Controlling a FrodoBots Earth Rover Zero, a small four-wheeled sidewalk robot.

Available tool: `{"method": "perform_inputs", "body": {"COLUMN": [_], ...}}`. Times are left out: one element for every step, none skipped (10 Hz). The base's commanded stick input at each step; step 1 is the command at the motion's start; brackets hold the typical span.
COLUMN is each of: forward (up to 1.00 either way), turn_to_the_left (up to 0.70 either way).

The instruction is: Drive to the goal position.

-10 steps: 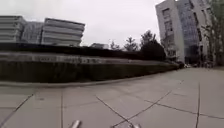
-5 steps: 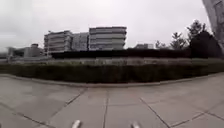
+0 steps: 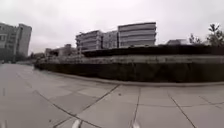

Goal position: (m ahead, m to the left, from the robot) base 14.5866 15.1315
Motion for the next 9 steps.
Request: {"method": "perform_inputs", "body": {"forward": [0.00,0.00,0.00,0.00,0.00,0.00,0.00,0.00,0.00], "turn_to_the_left": [1.00,1.00,1.00,0.18,0.00,0.00,0.00,0.00,0.00]}}
